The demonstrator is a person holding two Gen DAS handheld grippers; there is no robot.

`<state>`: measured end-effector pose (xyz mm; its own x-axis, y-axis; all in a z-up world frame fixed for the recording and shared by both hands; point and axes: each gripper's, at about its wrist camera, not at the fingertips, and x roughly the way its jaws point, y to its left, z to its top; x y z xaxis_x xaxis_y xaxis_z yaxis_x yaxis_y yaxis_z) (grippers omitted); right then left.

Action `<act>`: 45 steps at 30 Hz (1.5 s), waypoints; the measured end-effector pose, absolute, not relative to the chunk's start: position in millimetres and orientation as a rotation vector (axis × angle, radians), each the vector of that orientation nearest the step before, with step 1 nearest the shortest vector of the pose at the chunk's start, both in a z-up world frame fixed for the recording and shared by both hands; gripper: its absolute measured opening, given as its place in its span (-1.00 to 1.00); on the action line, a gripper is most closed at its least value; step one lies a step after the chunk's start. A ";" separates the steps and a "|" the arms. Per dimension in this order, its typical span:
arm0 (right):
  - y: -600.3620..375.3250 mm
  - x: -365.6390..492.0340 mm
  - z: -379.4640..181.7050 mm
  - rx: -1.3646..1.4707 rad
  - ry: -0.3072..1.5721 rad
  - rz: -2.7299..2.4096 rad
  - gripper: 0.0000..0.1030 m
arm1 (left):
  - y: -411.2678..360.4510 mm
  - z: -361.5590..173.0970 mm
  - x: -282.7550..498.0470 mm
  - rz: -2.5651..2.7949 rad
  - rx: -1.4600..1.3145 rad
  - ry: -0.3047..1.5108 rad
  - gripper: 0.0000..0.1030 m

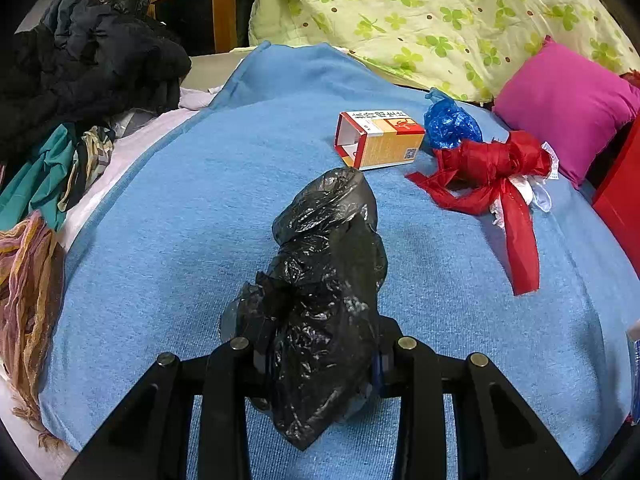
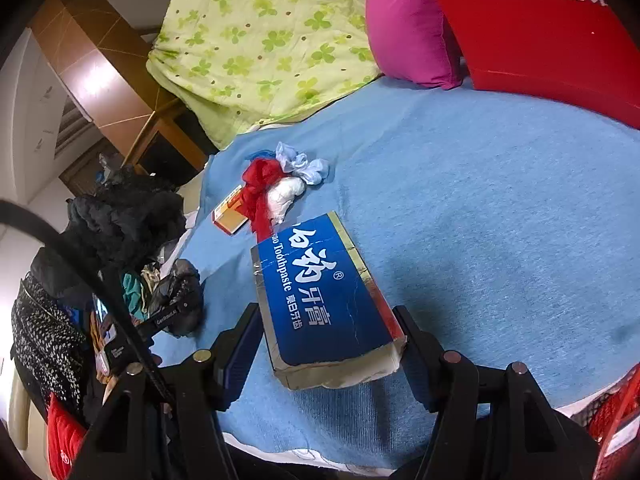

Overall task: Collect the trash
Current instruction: 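Carry both items to the red basket and open the right tool over it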

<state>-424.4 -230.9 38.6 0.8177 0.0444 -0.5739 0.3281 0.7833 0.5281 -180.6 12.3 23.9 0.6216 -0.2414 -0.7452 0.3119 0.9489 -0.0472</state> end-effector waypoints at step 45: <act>-293.4 -527.6 94.2 0.693 0.361 -0.405 0.32 | -33.0 69.4 -234.5 -0.475 0.166 0.767 -0.30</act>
<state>-527.6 -293.4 94.2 0.8624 -0.2373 -0.4472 0.4714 0.6983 0.5386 -234.5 -33.0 69.4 0.6209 -0.3522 -0.7003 0.4705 0.8820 -0.0264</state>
